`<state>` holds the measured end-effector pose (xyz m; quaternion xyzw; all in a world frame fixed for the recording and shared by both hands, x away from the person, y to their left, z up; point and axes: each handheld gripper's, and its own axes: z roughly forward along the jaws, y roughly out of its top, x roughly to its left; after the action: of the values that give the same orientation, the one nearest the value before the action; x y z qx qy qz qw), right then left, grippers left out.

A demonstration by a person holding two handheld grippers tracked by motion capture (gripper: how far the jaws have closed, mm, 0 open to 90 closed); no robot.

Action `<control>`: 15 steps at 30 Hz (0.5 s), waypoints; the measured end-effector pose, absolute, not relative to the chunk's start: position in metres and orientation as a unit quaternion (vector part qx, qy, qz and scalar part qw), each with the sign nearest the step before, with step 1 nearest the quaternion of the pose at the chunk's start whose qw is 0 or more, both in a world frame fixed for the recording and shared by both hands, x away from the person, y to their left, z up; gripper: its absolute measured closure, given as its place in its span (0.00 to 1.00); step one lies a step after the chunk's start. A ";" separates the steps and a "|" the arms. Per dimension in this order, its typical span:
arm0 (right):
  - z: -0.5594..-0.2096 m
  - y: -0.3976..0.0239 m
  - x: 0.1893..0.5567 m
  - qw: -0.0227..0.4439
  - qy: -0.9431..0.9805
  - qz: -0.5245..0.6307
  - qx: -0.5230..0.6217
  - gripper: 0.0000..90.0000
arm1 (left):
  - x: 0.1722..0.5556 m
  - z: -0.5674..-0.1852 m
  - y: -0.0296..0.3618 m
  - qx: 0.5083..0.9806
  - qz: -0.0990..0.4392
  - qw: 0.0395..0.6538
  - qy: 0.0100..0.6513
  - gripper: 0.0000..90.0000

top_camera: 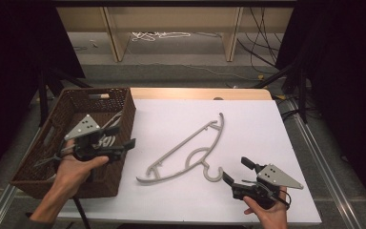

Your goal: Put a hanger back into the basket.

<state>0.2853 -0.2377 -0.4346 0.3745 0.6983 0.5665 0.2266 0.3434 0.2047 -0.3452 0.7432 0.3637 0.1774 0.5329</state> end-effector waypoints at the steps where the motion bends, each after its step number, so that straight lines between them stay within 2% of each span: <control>1: -0.434 -0.238 0.285 0.227 0.698 0.567 0.375 0.19 | 0.342 -0.347 0.199 0.745 0.177 0.534 0.359 0.24; 15: -0.435 -0.238 0.286 0.227 0.695 0.572 0.373 0.19 | 0.333 -0.374 0.150 0.749 0.159 0.554 0.326 0.19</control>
<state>0.2862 -0.2383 -0.4347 0.3725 0.6948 0.5717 0.2272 0.3328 0.1503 -0.3739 0.7493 0.3262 0.1592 0.5538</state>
